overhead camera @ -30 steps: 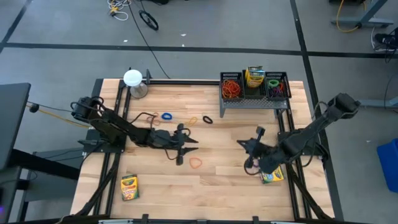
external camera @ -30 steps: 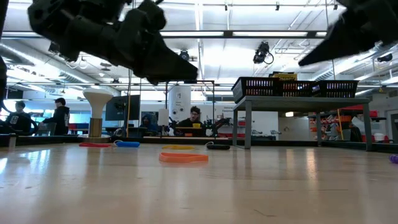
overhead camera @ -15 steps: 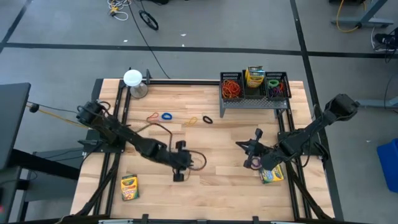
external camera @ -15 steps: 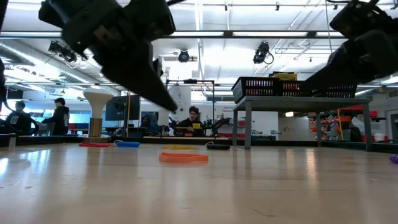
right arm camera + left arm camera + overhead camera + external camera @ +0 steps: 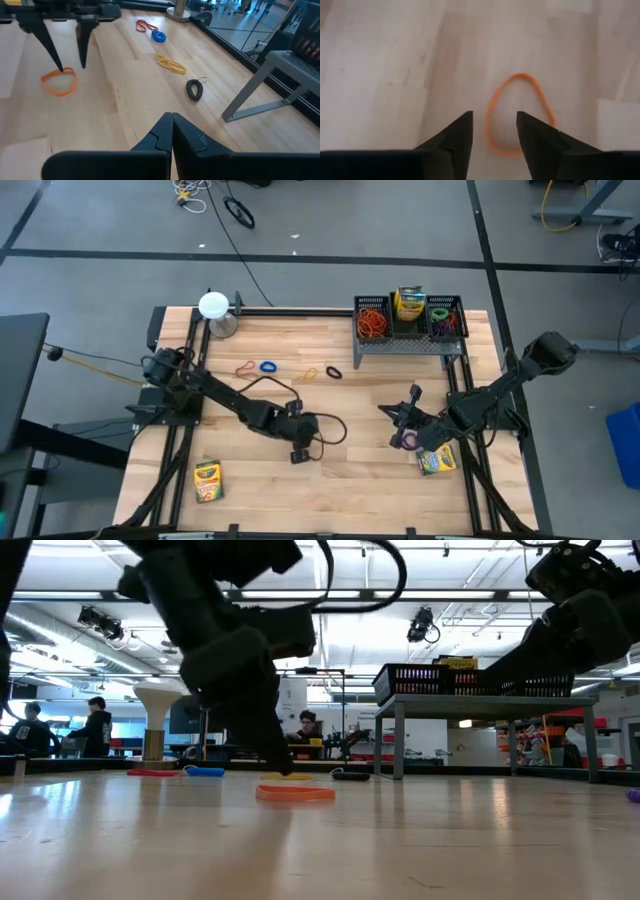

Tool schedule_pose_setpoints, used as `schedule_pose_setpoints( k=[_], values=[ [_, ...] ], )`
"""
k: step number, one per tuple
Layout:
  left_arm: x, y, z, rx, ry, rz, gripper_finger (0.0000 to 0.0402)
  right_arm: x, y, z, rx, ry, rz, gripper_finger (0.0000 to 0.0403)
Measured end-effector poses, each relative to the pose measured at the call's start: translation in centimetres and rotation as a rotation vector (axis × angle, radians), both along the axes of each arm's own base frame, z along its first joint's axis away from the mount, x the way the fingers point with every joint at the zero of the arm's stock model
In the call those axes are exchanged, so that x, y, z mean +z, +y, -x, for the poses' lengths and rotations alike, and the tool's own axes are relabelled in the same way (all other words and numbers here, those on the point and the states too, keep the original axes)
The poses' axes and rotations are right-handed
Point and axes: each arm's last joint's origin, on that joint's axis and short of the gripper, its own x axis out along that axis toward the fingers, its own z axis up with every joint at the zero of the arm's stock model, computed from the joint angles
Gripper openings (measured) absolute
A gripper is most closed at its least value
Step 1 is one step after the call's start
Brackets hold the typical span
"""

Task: Pick & Place Office Desk Supplies
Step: Put the orange rubber band into the left black bin on the shelf

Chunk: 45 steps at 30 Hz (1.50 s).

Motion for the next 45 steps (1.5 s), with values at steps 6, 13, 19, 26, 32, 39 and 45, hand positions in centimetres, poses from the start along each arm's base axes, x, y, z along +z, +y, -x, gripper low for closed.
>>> schedule_pose_setpoints(
  k=[6, 13, 19, 26, 32, 39, 45],
  values=[
    [-0.9, 1.0, 0.2, -0.03, 0.097, 0.078, 0.0153, 0.0, 0.0, 0.0, 0.0, 0.0, -0.001, 0.0008],
    [-1.2, 1.0, 0.4, -0.058, 0.147, 0.063, 0.0082, 0.0, 0.0, 0.0, 0.0, 0.0, 0.001, 0.0008],
    [1.4, 1.3, 0.9, -0.138, 0.112, 0.037, 0.0008, 0.0, 0.0, 0.0, 0.0, 0.0, 0.001, 0.0008],
    [6.0, 3.6, 1.0, -0.072, -0.054, -0.025, 0.0005, 0.0, 0.0, 0.0, 0.0, 0.0, 0.0, 0.0008],
    [9.5, 8.0, 0.2, 0.102, -0.287, -0.104, 0.0005, 0.0, 0.0, 0.0, -0.001, 0.0, 0.0, 0.0008],
    [10.4, 12.4, -0.9, 0.137, -0.425, -0.062, 0.0004, 0.1, -0.2, -0.1, -0.029, -0.032, -0.053, 0.0008],
    [9.2, 11.2, -2.2, 0.079, -0.455, -0.081, 0.0005, 0.9, -1.3, -1.6, -0.13, -0.181, -0.175, 0.0042]
  ],
)
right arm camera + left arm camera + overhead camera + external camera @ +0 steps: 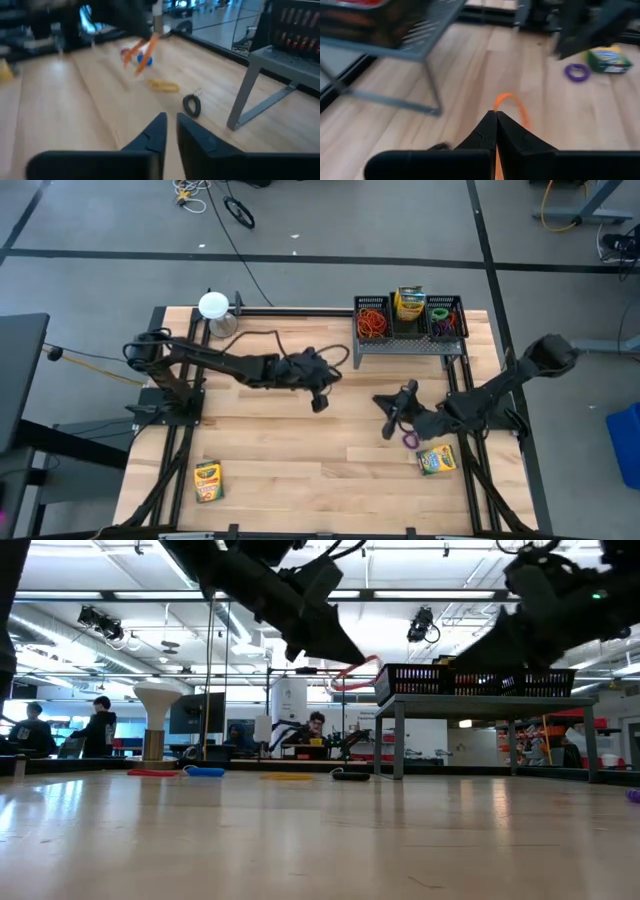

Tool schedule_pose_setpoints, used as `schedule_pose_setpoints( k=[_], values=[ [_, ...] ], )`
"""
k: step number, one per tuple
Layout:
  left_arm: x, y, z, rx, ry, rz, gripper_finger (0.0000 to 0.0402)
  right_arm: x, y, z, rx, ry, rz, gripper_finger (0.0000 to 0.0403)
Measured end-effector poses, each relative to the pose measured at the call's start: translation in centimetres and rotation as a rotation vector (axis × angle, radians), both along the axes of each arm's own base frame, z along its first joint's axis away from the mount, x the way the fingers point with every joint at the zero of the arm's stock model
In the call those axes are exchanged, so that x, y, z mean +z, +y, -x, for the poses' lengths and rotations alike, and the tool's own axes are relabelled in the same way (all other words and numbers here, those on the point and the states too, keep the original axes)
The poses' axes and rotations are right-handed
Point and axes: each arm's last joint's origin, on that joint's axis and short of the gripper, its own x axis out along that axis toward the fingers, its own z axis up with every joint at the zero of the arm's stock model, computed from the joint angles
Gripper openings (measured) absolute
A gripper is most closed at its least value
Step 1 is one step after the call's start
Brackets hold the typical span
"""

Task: Pick & Place Office Desk Supplies
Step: Put the orange rubber band into the left black bin on the shelf

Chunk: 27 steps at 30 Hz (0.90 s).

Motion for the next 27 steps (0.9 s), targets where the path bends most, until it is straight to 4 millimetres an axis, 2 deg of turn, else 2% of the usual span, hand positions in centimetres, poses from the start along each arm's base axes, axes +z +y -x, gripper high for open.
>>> schedule_pose_setpoints(
  k=[7, 12, 15, 18, 27],
  values=[
    [-1.2, -1.9, -0.8, 0.012, -0.016, -0.039, 0.0005, -0.6, -1.2, -3.0, 0.05, -0.138, -0.153, 0.0137],
    [-1.5, -3.2, -0.9, 0.033, -0.009, -0.079, 0.0006, -1.3, -2.3, -4.5, 0.077, -0.205, -0.19, 0.0178],
    [-1.5, -3.6, -0.9, 0.023, -0.011, -0.084, 0.0006, -1.5, -2.4, -5.1, 0.158, -0.228, -0.192, 0.0182],
    [-1.3, -3.9, -0.9, 0.019, -0.027, -0.085, 0.0006, -1.7, -2.7, -5.4, 0.159, -0.247, -0.189, 0.0177],
    [-1.1, -4.1, -1.0, 0.006, -0.056, -0.091, 0.0007, -1.5, -3.2, -5.8, 0.221, -0.28, -0.177, 0.0134]
  ],
)
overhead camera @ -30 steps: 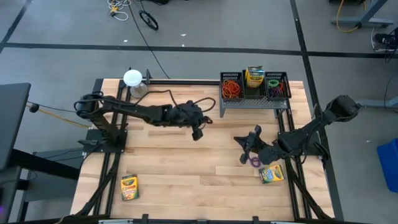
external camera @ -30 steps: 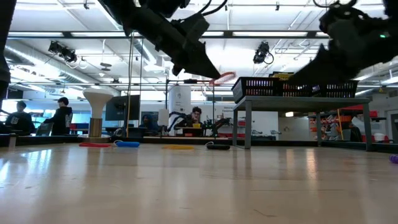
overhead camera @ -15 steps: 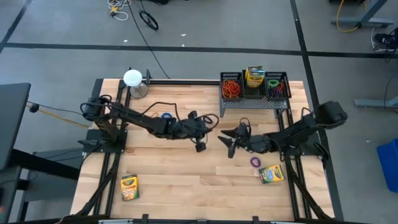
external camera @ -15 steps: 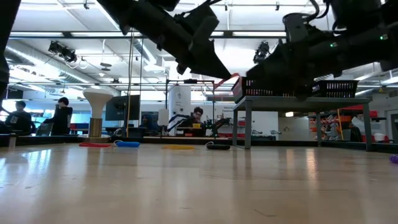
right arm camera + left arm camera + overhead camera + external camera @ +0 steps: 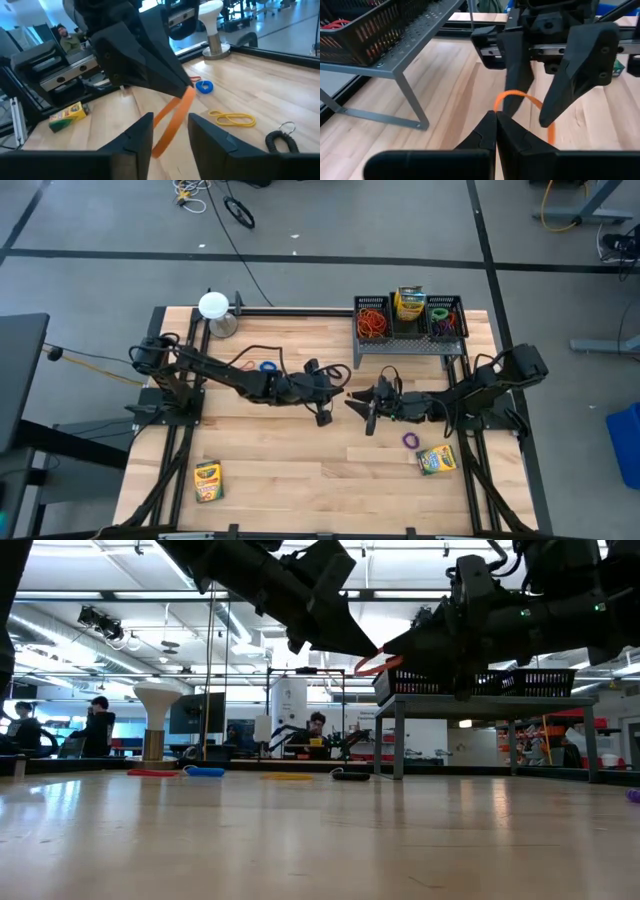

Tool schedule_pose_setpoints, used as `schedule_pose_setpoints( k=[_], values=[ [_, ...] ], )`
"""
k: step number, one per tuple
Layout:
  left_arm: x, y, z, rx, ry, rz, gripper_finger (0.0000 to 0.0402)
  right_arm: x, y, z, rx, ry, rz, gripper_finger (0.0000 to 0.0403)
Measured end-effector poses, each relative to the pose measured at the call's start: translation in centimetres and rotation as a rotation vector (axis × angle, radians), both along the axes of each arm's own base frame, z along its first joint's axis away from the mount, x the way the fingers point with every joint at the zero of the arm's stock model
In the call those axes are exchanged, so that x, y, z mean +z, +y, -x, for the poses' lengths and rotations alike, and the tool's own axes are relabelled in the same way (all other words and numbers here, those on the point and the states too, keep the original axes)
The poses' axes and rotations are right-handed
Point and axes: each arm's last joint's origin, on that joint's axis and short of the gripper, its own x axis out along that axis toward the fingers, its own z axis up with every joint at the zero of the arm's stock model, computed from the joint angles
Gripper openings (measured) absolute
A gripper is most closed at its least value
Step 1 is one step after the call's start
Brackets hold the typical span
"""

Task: Pick & Place Office Desk Supplies
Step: Put the orange rubber band into the left black bin on the shelf

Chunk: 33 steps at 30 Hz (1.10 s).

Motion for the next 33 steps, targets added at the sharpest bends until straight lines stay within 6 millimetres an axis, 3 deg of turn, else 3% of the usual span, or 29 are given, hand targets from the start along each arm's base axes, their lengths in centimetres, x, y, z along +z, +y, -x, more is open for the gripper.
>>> schedule_pose_setpoints(
  k=[10, 20, 26, 33],
  values=[
    [0.0, 0.0, 0.1, -0.011, 0.014, -0.016, 0.0026, 0.0, -0.1, 0.0, -0.026, 0.013, 0.058, 0.0009],
    [2.8, 0.4, 2.5, -0.037, 0.049, -0.094, 0.0106, 0.0, -0.2, 0.1, -0.08, 0.022, 0.094, 0.0006],
    [1.4, 2.0, 5.4, -0.054, -0.089, -0.072, 0.0108, 1.3, -0.4, 0.5, -0.136, 0.02, 0.181, 0.0004],
    [-1.8, 3.3, 9.8, -0.106, -0.341, -0.034, 0.0108, 5.4, -1.4, 1.7, -0.235, 0.06, 0.235, 0.0005]
  ],
)
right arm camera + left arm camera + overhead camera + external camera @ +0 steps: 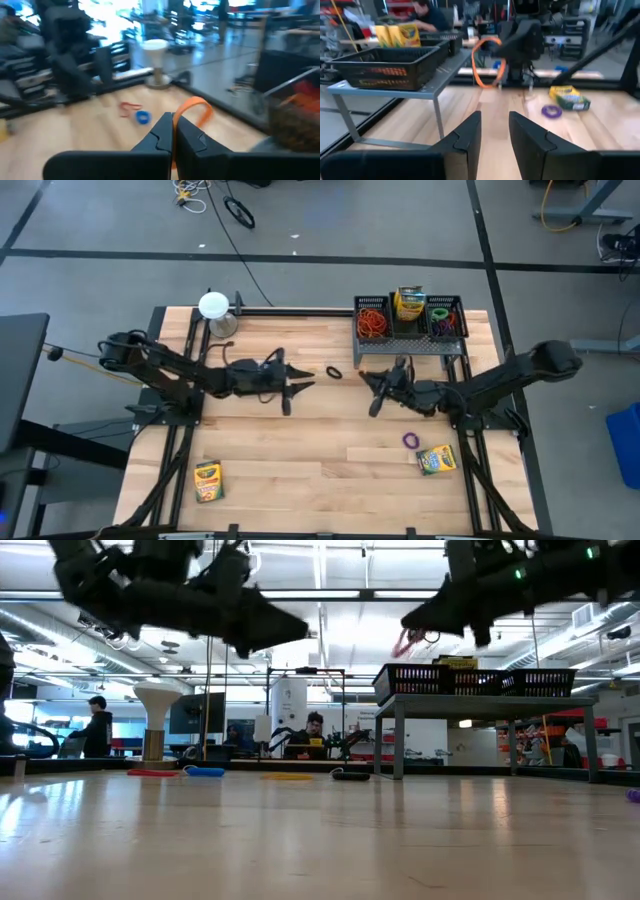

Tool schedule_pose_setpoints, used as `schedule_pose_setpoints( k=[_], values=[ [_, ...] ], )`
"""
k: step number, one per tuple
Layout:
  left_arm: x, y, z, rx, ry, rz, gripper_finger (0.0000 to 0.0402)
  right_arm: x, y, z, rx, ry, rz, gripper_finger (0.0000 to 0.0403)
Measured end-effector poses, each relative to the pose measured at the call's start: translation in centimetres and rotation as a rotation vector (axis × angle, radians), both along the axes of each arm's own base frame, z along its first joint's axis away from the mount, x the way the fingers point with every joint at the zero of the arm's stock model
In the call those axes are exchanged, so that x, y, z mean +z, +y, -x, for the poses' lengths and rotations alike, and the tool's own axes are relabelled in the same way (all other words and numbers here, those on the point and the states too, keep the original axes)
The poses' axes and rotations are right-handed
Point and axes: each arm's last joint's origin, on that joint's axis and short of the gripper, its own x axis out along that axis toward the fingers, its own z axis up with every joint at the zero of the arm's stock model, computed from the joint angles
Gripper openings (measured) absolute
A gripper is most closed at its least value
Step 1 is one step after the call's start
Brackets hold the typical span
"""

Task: Pick & Place Office Desk Supplies
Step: Put the orange rubber band into the left black bin on the shelf

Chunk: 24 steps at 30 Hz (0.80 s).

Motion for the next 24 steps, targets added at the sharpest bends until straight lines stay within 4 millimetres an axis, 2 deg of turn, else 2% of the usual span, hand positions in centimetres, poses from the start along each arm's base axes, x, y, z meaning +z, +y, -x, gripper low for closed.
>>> schedule_pose_setpoints(
  k=[5, 8, 11, 15, 20, 24],
  values=[
    [-1.4, 0.0, 2.0, 0.002, -0.073, 0.018, 0.0108, 4.9, -1.2, -0.2, -0.182, 0.167, 0.079, 0.0005],
    [-1.4, 0.0, 2.3, 0.001, -0.108, 0.019, 0.0108, 7.8, -2.9, -0.6, -0.273, 0.228, 0.098, 0.0005],
    [-1.4, 0.0, 2.3, 0.002, -0.106, 0.011, 0.0108, 9.6, -5.3, -1.0, -0.365, 0.29, 0.101, 0.0005],
    [-1.4, 0.0, 2.4, 0.002, -0.107, 0.011, 0.0108, 10.0, -8.9, -1.3, -0.469, 0.373, 0.079, 0.0005],
    [-1.4, 0.0, 2.4, 0.002, -0.105, 0.011, 0.0108, 7.8, -12.5, -1.9, -0.443, 0.46, 0.006, 0.0005],
    [-1.4, 0.0, 2.3, 0.002, -0.1, 0.011, 0.0108, 6.4, -14.0, -2.2, -0.486, 0.517, -0.011, 0.0017]
  ],
)
